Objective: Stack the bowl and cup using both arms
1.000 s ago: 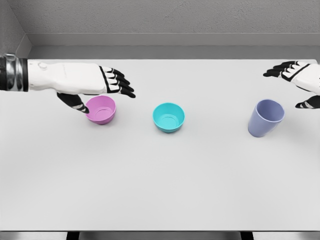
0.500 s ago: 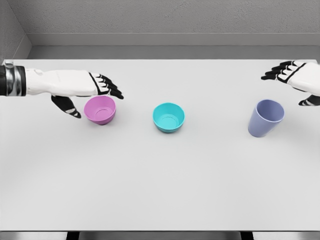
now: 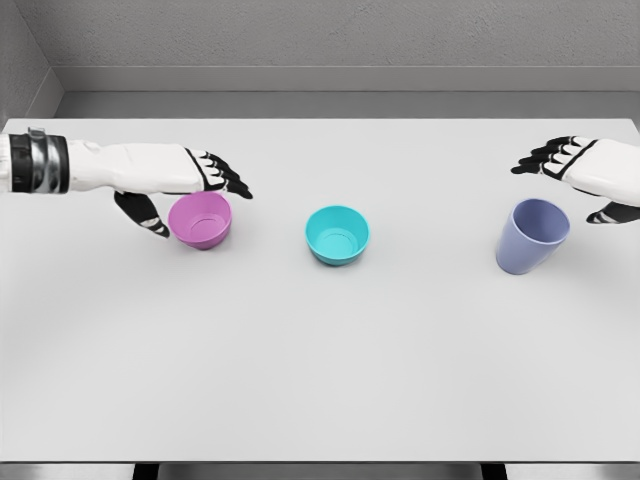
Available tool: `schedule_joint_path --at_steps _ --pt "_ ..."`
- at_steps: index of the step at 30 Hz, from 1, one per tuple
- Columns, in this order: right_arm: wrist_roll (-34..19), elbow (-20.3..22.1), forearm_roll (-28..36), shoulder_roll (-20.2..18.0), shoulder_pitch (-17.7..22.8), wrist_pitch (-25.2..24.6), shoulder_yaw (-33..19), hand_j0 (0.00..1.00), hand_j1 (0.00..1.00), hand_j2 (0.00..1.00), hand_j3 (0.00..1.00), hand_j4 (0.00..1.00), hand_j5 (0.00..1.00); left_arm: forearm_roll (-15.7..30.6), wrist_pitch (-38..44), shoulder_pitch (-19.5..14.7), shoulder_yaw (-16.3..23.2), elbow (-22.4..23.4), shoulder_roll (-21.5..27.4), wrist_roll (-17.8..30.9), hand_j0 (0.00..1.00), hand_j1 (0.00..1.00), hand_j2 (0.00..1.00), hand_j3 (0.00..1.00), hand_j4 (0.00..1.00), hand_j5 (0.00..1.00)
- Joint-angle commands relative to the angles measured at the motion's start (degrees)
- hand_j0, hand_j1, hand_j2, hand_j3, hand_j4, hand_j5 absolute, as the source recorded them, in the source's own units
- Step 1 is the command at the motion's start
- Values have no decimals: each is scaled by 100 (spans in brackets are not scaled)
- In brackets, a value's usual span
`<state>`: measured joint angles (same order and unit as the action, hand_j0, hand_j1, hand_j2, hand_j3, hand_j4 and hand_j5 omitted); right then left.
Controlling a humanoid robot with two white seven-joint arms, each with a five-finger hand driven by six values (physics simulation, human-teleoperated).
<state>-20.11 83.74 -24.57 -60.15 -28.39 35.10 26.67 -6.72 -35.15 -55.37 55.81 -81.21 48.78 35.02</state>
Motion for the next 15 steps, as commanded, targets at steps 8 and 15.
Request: schedule_joint_path --at_steps 8,15 --pt "7 1 14 117 -26 -10 137 100 100 100 100 100 100 31 15 -53 -27 79 -44 -2 100 100 100 100 100 100" --pt "7 -7 -39 12 -589 -10 770 100 100 100 100 100 100 -31 15 0 0 210 -70 -2 100 100 100 100 100 100"
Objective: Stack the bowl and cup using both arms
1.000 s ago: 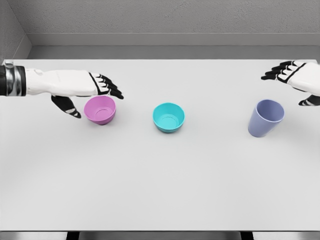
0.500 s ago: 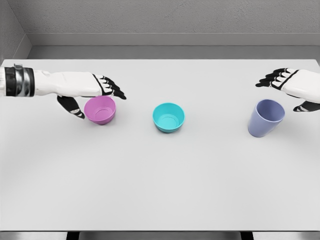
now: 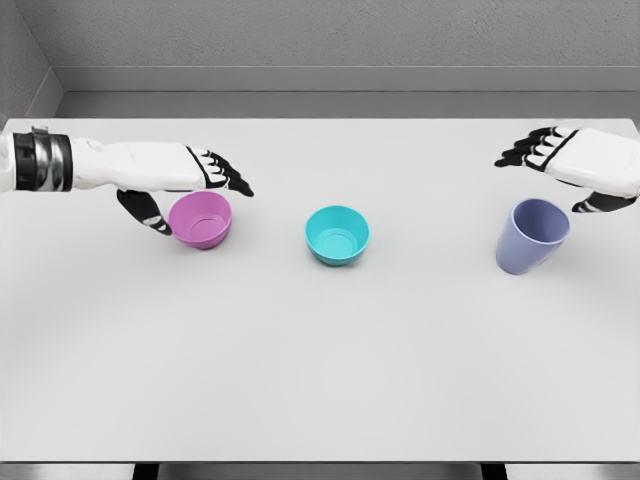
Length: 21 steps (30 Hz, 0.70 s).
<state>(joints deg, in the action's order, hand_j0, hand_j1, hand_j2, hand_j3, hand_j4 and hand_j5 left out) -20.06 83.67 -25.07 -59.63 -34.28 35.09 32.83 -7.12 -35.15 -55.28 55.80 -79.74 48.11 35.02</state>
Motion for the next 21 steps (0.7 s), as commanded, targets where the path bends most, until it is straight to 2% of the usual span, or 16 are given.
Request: schedule_joint_path --at_steps 1,11,21 --pt "2 0 11 -128 0 -9 154 100 100 100 100 100 100 -8 15 0 1 99 -3 -2 100 100 100 100 100 100" --pt "11 105 28 -436 0 -9 321 100 100 100 100 100 100 -96 15 18 54 187 -3 -2 100 100 100 100 100 100" --pt "28 123 204 -453 0 -9 435 100 100 100 100 100 100 -184 15 105 62 398 -126 -2 100 100 100 100 100 100"
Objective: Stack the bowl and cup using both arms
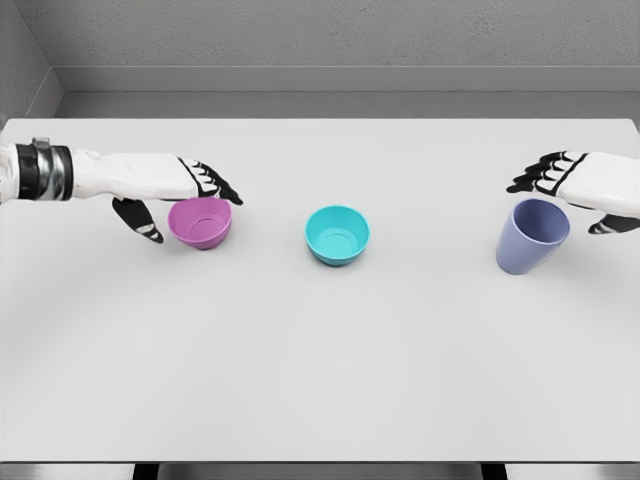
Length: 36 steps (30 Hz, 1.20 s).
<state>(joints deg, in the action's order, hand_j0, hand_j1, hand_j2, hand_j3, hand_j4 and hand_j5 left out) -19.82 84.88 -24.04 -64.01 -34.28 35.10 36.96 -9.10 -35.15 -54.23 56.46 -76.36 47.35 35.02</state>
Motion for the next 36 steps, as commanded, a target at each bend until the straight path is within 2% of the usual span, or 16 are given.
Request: schedule_joint_path --at_steps 1,14,16,26,36 --pt "5 2 145 -15 0 -10 21 100 100 100 100 100 100 13 15 0 -3 77 -51 -2 100 100 100 100 100 100" --pt "-21 -24 1129 -217 9 -10 355 100 100 100 100 100 100 -163 15 9 -3 359 -244 -2 100 100 100 100 100 100" --pt "-21 -33 1164 -217 9 -10 355 100 100 100 100 100 100 -198 15 35 -12 385 -376 -2 100 100 100 100 100 100" --pt "-21 -42 1445 -199 0 -10 487 100 100 100 100 100 100 -312 15 88 -12 464 -393 -2 100 100 100 100 100 100" --pt "-21 -42 1445 -155 -9 -10 487 100 100 100 100 100 100 -365 15 105 -21 561 -543 -2 100 100 100 100 100 100"
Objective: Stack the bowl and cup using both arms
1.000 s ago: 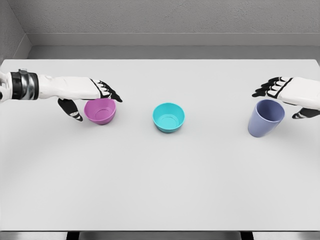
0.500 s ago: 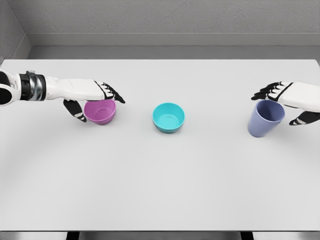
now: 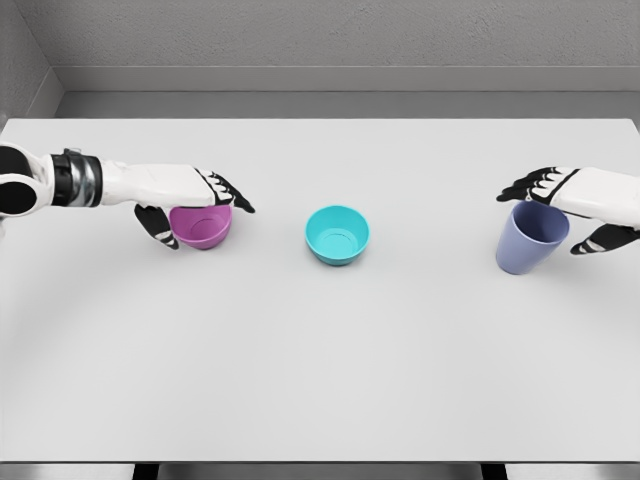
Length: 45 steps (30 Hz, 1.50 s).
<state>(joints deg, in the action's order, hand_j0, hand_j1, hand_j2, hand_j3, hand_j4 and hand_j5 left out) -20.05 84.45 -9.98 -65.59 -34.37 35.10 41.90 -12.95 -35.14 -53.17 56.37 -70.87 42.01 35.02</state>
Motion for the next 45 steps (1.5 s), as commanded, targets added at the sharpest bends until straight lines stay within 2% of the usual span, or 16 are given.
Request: schedule_joint_path --at_steps 1,15,35,45 --pt "2 1 40 20 0 -10 2 100 100 100 100 100 100 20 14 0 -4 20 -17 -2 100 100 100 100 100 100" --pt "10 -17 40 81 0 -10 20 100 100 100 100 100 100 -68 14 18 -12 442 -228 -2 100 100 100 100 100 100" --pt "2 -25 75 125 0 -10 152 100 100 100 100 100 100 -147 14 18 -30 600 -352 -2 100 100 100 100 100 100" --pt "-7 -184 58 222 -26 -10 152 100 100 100 100 100 100 -156 14 26 -39 662 -360 -2 100 100 100 100 100 100"
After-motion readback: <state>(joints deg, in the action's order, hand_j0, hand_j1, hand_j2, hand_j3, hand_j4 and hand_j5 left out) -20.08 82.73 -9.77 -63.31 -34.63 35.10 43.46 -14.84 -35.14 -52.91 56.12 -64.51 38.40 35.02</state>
